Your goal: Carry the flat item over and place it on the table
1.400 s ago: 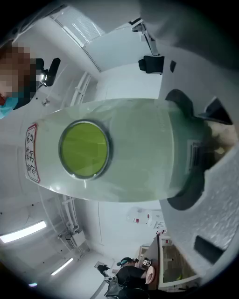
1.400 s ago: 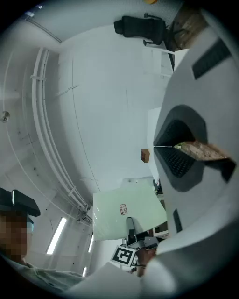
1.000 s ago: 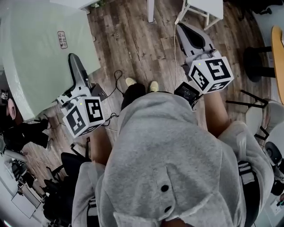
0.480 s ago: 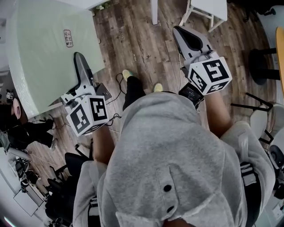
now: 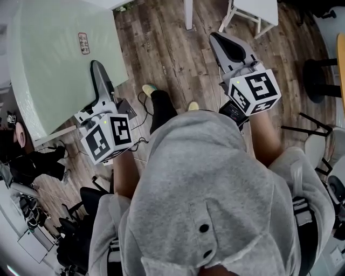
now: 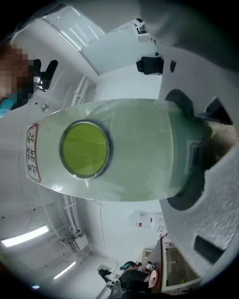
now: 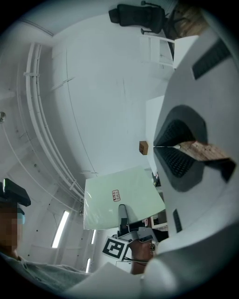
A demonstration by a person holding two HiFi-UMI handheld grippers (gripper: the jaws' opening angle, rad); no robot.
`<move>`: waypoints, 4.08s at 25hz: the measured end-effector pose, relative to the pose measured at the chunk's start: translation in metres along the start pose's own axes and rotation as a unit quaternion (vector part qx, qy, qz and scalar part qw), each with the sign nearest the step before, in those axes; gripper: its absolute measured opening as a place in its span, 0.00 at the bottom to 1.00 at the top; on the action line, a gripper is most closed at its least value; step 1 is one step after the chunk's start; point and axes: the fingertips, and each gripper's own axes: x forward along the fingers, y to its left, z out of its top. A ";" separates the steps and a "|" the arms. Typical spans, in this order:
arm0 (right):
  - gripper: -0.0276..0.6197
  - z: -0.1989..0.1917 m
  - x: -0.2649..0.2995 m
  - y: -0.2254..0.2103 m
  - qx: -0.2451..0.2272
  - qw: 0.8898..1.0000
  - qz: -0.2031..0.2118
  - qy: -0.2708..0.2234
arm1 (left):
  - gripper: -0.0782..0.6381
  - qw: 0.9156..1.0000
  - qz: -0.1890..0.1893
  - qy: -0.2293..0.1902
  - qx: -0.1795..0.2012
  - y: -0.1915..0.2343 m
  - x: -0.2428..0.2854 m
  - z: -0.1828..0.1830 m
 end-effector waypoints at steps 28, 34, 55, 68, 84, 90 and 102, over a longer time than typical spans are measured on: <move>0.09 0.019 0.244 0.018 -0.025 0.998 0.017 0.052 | 0.49 0.999 0.014 0.043 -0.027 0.143 0.186 -0.049; 0.09 0.029 0.293 0.024 -0.030 0.998 0.014 0.061 | 0.49 0.998 0.010 0.047 -0.032 0.172 0.226 -0.055; 0.09 0.043 0.412 0.077 -0.047 0.997 0.016 0.062 | 0.49 0.998 -0.020 0.040 -0.037 0.261 0.293 -0.070; 0.09 0.043 0.440 0.100 -0.062 0.996 0.015 0.061 | 0.49 0.998 -0.031 0.041 -0.045 0.284 0.303 -0.082; 0.09 0.057 0.448 0.080 -0.083 0.995 0.004 0.048 | 0.49 0.998 -0.029 0.040 -0.035 0.281 0.316 -0.084; 0.09 0.056 0.461 0.062 -0.087 0.995 0.007 0.048 | 0.49 0.998 -0.023 0.045 -0.036 0.277 0.333 -0.089; 0.09 0.054 0.506 0.010 -0.078 0.995 0.003 0.057 | 0.49 0.997 -0.033 0.059 -0.027 0.256 0.402 -0.103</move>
